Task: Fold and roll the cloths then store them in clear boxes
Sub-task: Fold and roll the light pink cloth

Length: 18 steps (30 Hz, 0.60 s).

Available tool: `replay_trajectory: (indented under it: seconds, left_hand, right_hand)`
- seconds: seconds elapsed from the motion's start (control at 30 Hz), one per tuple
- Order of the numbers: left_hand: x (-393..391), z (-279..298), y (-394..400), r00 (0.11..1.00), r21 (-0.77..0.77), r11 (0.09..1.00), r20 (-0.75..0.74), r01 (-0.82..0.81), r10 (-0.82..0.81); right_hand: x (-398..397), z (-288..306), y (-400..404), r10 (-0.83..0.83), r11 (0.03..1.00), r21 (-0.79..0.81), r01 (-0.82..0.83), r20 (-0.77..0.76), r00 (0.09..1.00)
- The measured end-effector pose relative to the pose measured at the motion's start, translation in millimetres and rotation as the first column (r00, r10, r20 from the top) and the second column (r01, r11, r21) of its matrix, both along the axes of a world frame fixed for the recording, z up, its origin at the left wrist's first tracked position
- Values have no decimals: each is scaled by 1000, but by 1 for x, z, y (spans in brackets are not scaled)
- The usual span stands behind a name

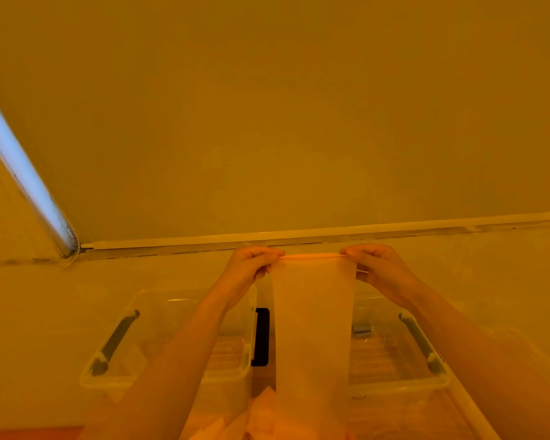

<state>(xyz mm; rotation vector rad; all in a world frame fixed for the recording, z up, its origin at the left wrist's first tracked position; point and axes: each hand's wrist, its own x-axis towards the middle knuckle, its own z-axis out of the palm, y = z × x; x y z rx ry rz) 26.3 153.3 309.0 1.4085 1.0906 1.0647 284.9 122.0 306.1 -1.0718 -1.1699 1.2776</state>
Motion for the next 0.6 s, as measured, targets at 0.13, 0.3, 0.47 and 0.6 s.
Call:
replay_trajectory:
  seconds: [0.13,0.3,0.47,0.6]
  left_hand:
    - [3,0,-2,988,42,997,-136,-62,67]
    - [3,1,-1,962,97,993,-257,-72,95]
    - [7,-2,-1,953,83,995,-294,-56,78]
    - [6,-4,-1,970,61,997,-236,-39,52]
  right_hand:
    - [0,-2,0,-53,998,36,49,111,992]
    - [1,-6,0,-25,999,51,14,230,973]
    - [-1,-9,1,4,998,66,-22,253,967]
    - [2,-11,2,-4,998,59,-11,248,969]
